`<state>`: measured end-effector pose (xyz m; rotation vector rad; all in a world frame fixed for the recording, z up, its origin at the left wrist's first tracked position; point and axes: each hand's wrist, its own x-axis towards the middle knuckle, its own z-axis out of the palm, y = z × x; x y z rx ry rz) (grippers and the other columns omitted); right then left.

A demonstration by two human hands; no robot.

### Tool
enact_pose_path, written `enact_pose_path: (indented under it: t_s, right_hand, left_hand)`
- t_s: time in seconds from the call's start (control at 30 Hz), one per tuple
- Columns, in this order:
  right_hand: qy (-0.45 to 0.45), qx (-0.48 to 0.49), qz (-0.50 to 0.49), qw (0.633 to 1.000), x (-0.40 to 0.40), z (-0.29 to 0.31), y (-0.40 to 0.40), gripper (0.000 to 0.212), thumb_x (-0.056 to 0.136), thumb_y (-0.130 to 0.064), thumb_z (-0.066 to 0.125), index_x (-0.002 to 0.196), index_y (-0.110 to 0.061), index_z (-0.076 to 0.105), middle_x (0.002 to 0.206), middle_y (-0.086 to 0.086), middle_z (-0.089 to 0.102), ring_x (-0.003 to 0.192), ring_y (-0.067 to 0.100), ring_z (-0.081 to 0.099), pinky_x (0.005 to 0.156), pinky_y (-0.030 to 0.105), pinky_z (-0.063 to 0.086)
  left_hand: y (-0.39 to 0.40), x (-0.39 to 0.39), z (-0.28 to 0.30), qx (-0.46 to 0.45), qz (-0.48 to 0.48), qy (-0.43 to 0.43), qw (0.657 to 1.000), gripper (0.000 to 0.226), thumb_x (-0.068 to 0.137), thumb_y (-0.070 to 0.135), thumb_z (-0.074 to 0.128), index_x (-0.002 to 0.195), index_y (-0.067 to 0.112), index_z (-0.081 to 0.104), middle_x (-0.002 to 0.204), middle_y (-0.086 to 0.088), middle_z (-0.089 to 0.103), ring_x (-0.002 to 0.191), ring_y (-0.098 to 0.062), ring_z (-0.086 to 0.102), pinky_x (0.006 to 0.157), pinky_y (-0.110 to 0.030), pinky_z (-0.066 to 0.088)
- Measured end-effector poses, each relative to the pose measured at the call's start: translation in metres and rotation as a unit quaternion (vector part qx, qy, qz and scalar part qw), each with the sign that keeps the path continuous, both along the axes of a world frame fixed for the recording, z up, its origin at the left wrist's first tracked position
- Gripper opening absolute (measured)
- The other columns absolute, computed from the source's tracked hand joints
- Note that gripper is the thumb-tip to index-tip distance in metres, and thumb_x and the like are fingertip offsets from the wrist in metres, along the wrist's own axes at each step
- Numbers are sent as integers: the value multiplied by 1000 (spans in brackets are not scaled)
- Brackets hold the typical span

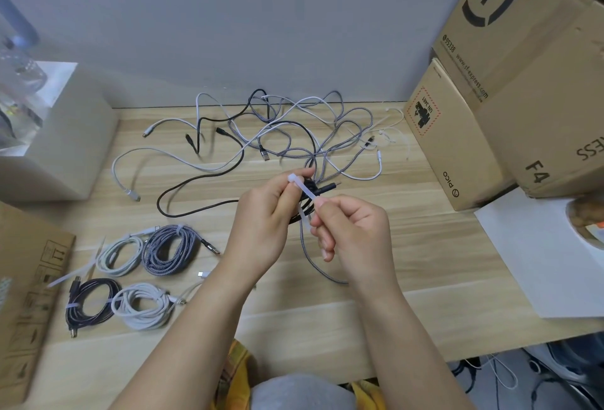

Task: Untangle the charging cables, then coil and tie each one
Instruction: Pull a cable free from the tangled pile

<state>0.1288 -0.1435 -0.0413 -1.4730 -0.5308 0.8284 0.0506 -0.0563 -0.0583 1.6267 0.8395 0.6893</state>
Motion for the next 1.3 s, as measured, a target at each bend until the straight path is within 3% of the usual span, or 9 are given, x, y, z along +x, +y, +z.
enact_pose_path:
  t_s: [0.27,0.5,0.6,0.73,0.87,0.97,1.1,1.2,1.3]
  right_hand:
    - [0,-2,1,1000,1,1,0,41,89,-6,57,49,-14,57,42,6,38,38,14,32,38,21,33]
    - [4,-7,-10,1000,-1,3,0,37,90,-6,55,53,-10,57,40,4,37,40,15,32,38,20,32]
    - [6,-4,-11,1000,-1,1,1,38,91,-8,56,53,-12,58,38,1,36,40,14,32,38,20,31]
    - [-5,-9,-2,1000,3,-4,1,40,91,-12,58,51,-18,56,40,-1,39,42,15,35,41,22,33]
    - [-190,-66,-38,979,10,-11,0,19,75,-37,67,64,-22,62,52,-7,44,52,9,42,54,35,44]
    - [-280,-75,-17,957,18,-9,3,11,72,-42,64,77,-33,66,65,-11,43,62,5,44,60,21,38]
    - [-233,-35,12,972,20,-9,8,2,70,-27,65,68,-27,64,74,-11,54,71,-1,46,65,12,34]
    - [-156,43,-3,987,17,0,5,10,74,-13,69,68,-15,61,68,-7,59,60,0,47,59,13,38]
    - [-69,151,30,986,13,15,1,18,84,3,59,70,-8,54,59,-7,62,50,3,50,51,11,41]
  left_hand:
    - [1,0,-2,-17,-2,-5,1000,24,98,22,44,104,28,67,56,-2,30,53,-11,29,48,-11,35]
    - [1,-1,-5,-4,-11,11,1000,24,99,23,44,103,33,66,55,-1,31,53,-11,31,50,-15,37]
    - [0,-1,-6,44,-31,42,998,25,95,33,43,106,37,65,54,-2,45,56,-15,43,59,-31,44]
    - [-3,-3,-9,139,-89,96,982,42,88,48,33,116,35,62,68,5,66,69,-18,60,71,-33,46]
    - [5,-5,-15,204,-127,123,963,44,88,53,29,106,32,63,74,8,66,69,-16,57,64,-32,44]
    - [4,-4,-18,224,-162,130,952,38,89,50,30,106,34,61,72,13,60,66,-12,50,60,-20,39]
    - [3,-3,-26,242,-175,144,944,40,86,51,25,102,32,57,68,4,63,64,-22,53,59,-35,44]
    - [0,-2,-38,249,-172,144,942,21,92,44,36,89,31,52,52,12,46,59,-19,43,51,-23,33]
    - [0,-6,-52,185,-133,144,963,18,97,26,47,99,24,65,53,25,45,63,-5,49,57,-7,33]
